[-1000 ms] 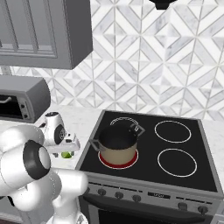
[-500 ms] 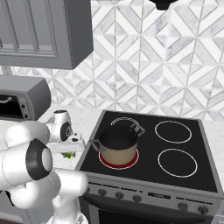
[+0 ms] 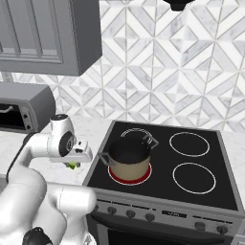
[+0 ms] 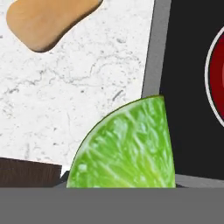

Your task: Put the lemon wedge and squash in the pot. Retrieve the spatula and lightly stir the vegetables in the pot.

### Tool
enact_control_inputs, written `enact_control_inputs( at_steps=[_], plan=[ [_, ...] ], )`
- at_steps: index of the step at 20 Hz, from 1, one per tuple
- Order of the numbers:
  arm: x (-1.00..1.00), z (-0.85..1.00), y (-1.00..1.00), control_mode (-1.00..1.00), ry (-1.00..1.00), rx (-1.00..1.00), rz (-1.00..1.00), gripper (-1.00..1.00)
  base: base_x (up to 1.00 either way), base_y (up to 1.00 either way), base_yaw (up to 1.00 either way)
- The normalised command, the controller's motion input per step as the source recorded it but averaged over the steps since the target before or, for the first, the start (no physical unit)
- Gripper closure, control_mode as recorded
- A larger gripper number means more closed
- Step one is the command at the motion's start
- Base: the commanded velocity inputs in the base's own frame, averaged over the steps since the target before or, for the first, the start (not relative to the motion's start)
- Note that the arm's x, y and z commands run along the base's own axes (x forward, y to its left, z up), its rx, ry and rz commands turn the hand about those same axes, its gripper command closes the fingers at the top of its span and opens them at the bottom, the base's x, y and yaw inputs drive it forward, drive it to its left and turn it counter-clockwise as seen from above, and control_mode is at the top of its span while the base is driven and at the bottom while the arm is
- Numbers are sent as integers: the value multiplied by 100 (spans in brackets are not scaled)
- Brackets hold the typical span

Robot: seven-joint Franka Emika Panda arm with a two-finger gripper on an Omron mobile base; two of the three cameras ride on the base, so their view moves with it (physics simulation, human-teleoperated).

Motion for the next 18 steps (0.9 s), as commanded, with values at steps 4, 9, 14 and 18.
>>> enact_control_inputs(
  at_steps=[4,9,14,18],
  plan=[
    [-37,100,7,-100,-10,6,-2,100,0,0,0],
    [-40,100,-42,-100,-5,7,-9,100,0,0,0],
    [-9,100,-64,-100,0,9,-10,100,0,0,0],
    [18,85,-52,-100,0,4,-11,100,0,0,0]
  ],
)
